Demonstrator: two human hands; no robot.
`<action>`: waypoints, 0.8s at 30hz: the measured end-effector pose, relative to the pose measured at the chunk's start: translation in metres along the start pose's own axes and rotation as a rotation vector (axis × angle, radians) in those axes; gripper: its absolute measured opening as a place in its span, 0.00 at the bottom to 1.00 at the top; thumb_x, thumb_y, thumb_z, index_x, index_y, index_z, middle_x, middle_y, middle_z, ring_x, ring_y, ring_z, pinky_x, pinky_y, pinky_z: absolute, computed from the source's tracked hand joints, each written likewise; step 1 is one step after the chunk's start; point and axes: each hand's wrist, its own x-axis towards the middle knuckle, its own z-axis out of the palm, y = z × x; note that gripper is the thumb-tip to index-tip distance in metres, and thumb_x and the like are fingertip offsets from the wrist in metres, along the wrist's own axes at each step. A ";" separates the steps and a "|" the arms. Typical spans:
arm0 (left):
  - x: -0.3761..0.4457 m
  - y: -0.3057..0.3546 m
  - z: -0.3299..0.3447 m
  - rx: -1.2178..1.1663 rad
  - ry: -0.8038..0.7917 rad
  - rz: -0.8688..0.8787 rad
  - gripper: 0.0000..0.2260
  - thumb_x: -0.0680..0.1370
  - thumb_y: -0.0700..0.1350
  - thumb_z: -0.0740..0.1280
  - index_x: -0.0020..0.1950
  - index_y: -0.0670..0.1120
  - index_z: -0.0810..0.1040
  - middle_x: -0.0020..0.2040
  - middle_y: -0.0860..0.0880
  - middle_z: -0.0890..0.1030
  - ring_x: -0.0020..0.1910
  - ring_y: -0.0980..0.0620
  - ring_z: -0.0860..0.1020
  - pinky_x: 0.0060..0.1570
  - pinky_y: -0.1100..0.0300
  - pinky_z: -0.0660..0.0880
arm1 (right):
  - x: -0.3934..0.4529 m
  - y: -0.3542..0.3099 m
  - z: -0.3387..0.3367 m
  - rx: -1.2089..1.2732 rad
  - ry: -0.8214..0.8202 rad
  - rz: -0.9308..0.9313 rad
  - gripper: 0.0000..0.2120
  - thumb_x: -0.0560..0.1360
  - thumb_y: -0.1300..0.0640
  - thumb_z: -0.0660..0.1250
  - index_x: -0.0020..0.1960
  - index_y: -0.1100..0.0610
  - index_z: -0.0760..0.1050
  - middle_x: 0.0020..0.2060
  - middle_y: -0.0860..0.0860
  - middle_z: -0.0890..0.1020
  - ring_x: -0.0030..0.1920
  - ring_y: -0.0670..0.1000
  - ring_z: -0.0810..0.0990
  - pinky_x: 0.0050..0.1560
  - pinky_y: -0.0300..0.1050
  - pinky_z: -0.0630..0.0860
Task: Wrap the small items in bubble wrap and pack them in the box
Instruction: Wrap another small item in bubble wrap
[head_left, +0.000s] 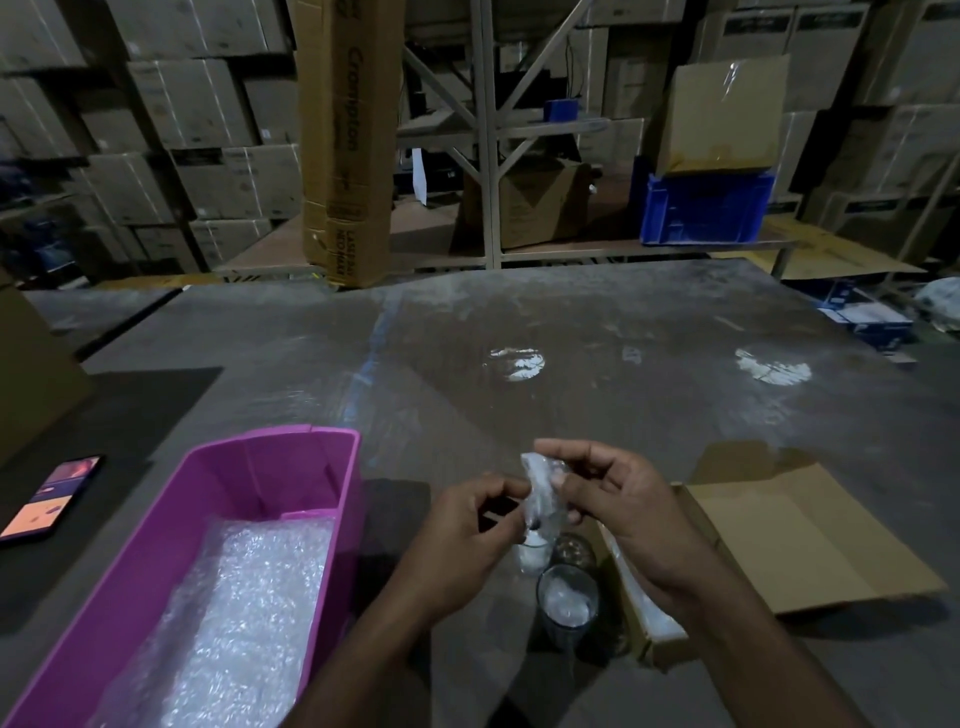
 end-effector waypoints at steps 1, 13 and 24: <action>-0.001 -0.001 -0.001 -0.025 -0.007 -0.007 0.05 0.81 0.43 0.69 0.52 0.49 0.85 0.49 0.51 0.83 0.49 0.49 0.82 0.51 0.51 0.81 | 0.000 0.004 0.000 -0.005 0.001 0.000 0.15 0.74 0.62 0.73 0.59 0.53 0.83 0.50 0.54 0.86 0.45 0.52 0.83 0.46 0.42 0.80; -0.009 -0.004 0.001 -0.388 -0.025 -0.030 0.03 0.73 0.37 0.75 0.45 0.43 0.86 0.44 0.44 0.85 0.44 0.51 0.81 0.46 0.60 0.78 | 0.001 0.019 0.000 -0.067 0.119 0.144 0.08 0.75 0.54 0.74 0.49 0.58 0.83 0.45 0.57 0.86 0.43 0.52 0.83 0.47 0.52 0.81; -0.005 -0.012 0.016 -0.602 0.348 -0.166 0.08 0.76 0.29 0.69 0.49 0.41 0.79 0.40 0.47 0.82 0.37 0.54 0.79 0.42 0.61 0.79 | -0.008 0.018 0.008 -0.134 0.033 0.037 0.12 0.78 0.64 0.70 0.59 0.54 0.82 0.53 0.50 0.87 0.55 0.50 0.85 0.60 0.53 0.80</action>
